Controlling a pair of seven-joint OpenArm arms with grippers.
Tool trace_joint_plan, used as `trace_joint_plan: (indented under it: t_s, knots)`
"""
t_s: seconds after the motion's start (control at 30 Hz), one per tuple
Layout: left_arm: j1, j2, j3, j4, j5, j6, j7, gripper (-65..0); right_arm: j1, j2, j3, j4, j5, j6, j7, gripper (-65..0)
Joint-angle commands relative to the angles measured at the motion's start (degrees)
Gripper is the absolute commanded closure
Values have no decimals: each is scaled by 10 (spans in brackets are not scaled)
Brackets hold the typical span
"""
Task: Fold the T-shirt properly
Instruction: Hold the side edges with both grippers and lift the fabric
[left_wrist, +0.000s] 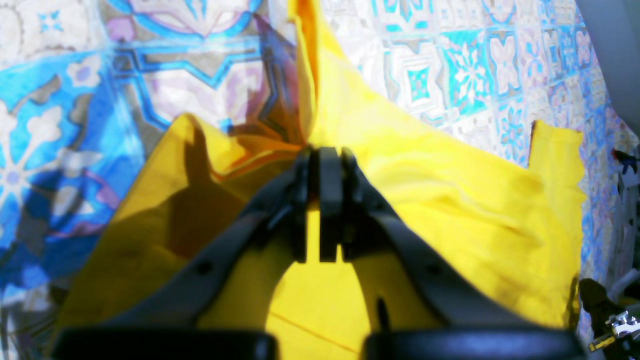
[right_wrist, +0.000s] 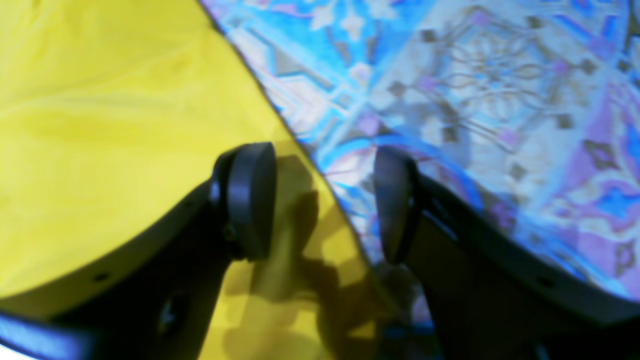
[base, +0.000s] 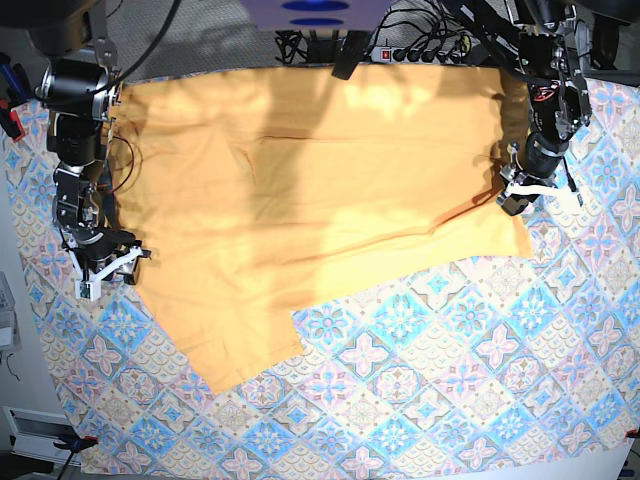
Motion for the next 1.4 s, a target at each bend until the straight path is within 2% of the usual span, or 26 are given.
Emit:
trace_joint_plan:
  t_s: [0.0,0.3,0.5,0.63,0.73,0.83,0.93,1.07,1.37]
  knots:
    - [-4,-6,-3,11,-5,-6,-8,0,13,11,-2,6,5,2,12,-307]
    - [-4,-6,-3,11,-5,-6,-8,0,-8,11,-10,-17,5,5,11,-292]
    - [-6,-6,-3,11,-5,-6,-8,0,-18,9,-84,-17,5,33,11,-169]
    - [-7,-6,-3,11,-5,-6,-8,0,-19,8,-106,-6,7,35,11,-154]
    - [-7,-6,-3,11,-5,-6,-8,0,-22,8,-110,26,7,35,-7,-134]
    - [-8,-6,-3,10,-5,-6,-8,0,-28,8,-109,67,7,35,-19,-53]
    - [-8,-6,-3,10,-5,-6,-8,0,-29,8,-109,88,7,35,-33,0]
    - [-8,-6,-3,10,-5,-6,-8,0,-45,8,-108,125,8,35,-36,-1]
    - [-8,-6,-3,10,-5,-6,-8,0,-86,9,-35,179,8,35,-39,-2]
